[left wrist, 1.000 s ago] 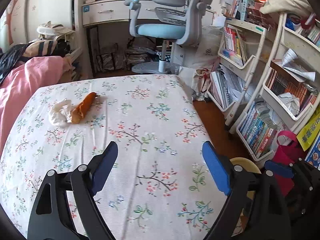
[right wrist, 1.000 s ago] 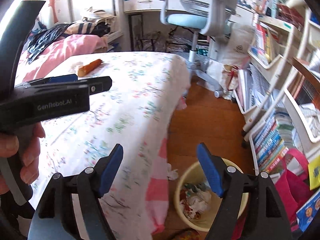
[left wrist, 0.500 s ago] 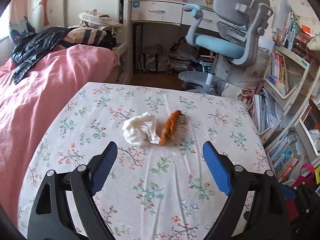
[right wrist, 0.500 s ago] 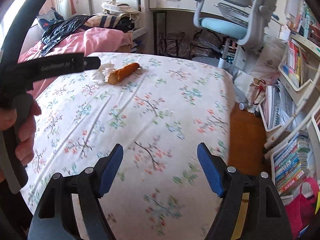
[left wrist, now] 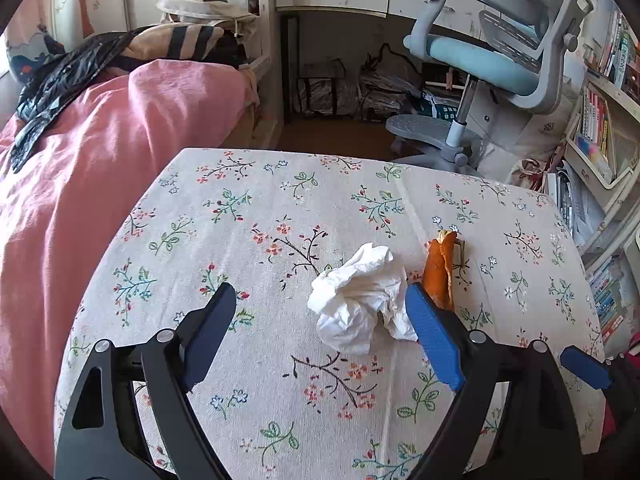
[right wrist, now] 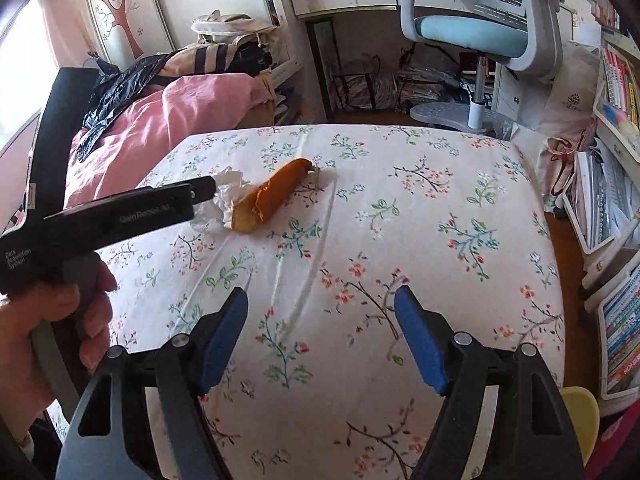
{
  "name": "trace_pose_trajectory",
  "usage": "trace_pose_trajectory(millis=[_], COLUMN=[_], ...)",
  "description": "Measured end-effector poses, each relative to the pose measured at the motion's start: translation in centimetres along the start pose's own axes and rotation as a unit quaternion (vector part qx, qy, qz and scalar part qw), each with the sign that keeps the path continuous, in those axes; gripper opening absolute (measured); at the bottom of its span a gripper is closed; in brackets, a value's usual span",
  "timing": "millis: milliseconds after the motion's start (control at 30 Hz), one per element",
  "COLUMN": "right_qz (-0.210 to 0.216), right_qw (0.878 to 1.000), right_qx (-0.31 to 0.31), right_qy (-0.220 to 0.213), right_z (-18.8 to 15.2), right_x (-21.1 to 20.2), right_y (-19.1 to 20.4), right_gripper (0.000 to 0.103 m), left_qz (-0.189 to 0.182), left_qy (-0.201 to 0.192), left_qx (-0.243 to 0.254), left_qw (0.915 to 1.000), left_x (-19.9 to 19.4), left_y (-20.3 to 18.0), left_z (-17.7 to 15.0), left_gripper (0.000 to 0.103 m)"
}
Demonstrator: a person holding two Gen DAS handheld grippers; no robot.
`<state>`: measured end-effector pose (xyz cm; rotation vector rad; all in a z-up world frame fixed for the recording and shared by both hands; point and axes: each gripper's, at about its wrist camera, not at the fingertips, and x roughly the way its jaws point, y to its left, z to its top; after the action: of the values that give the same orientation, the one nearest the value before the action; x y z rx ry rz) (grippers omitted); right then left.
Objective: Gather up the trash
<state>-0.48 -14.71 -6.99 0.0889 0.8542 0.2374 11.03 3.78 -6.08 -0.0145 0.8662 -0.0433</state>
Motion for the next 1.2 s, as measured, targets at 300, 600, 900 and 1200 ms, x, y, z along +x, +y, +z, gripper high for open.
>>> trace_pose_trajectory(millis=[300, 600, 900, 1200], right_qz=[-0.005, 0.011, 0.016, 0.019], right_qw=[1.000, 1.000, 1.000, 0.999], right_qx=[-0.018, -0.004, -0.003, -0.022], right_qy=[0.005, 0.003, 0.009, 0.020], right_z=[1.4, 3.7, 5.9, 6.7], right_x=[2.1, 4.4, 7.6, 8.8], right_y=[0.5, 1.0, 3.3, 4.4], right_gripper=[0.073, 0.071, 0.063, 0.039], left_qz=[-0.069, -0.109, -0.112, -0.116], left_qy=[0.038, 0.008, -0.018, -0.022], left_qx=[0.007, -0.016, -0.029, -0.050], left_qw=[0.9969, 0.9939, 0.9931, 0.9918], left_x=[3.6, 2.2, 0.1, -0.3], left_y=[0.5, 0.9, 1.3, 2.4], left_z=[1.2, 3.5, 4.2, 4.5], left_gripper=[0.020, 0.019, 0.019, 0.019])
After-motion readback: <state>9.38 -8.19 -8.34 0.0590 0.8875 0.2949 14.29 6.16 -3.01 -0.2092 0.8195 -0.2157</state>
